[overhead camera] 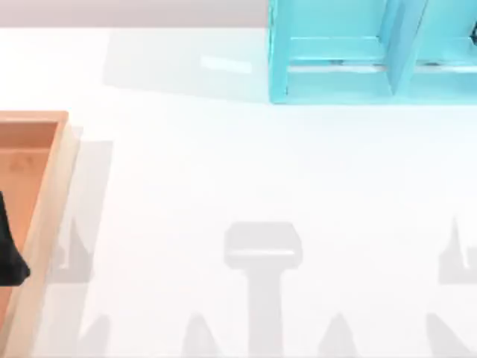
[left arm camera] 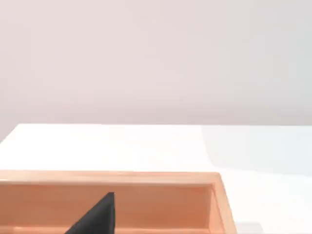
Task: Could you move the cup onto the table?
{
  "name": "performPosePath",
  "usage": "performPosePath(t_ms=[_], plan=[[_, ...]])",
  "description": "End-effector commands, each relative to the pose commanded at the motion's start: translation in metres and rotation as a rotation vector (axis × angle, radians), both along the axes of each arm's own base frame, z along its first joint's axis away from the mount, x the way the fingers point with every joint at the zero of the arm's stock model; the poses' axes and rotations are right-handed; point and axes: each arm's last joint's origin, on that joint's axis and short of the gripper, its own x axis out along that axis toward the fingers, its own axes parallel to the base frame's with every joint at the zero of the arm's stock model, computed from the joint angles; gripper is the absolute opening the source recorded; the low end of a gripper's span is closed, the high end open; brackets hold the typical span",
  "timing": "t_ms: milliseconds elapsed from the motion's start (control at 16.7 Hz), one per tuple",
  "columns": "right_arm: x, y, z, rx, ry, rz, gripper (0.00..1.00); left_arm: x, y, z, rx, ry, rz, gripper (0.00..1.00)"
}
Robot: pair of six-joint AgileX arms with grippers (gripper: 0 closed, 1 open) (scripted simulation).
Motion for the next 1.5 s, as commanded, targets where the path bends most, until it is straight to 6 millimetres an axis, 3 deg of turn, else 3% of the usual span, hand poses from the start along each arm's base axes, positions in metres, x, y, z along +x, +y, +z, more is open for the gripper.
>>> performPosePath(t_ms=[240, 420, 660, 1080, 1260, 1500], plan=[[0.0, 0.0, 0.0, 0.0, 0.0, 0.0, 1.0, 0.0, 0.001, 0.005, 0.013, 0.035, 0.012, 1.0], [0.0, 0.0, 0.0, 0.0, 0.0, 0.0, 1.0, 0.002, 0.006, 0.025, 0.054, 0.172, 0.049, 1.0], [0.0, 0.0, 0.0, 0.0, 0.0, 0.0, 1.0, 0.017, 0.017, 0.055, 0.112, 0.535, 0.091, 1.0], [0.0, 0.0, 0.0, 0.0, 0.0, 0.0, 1.0, 0.068, 0.051, 0.087, 0.102, 1.283, 0.036, 1.0], [0.0, 0.0, 0.0, 0.0, 0.0, 0.0, 1.0, 0.087, 0.066, 0.093, 0.07, 1.477, -0.013, 1.0], [0.0, 0.0, 0.0, 0.0, 0.0, 0.0, 1.0, 0.098, 0.076, 0.098, 0.049, 1.572, -0.045, 1.0]])
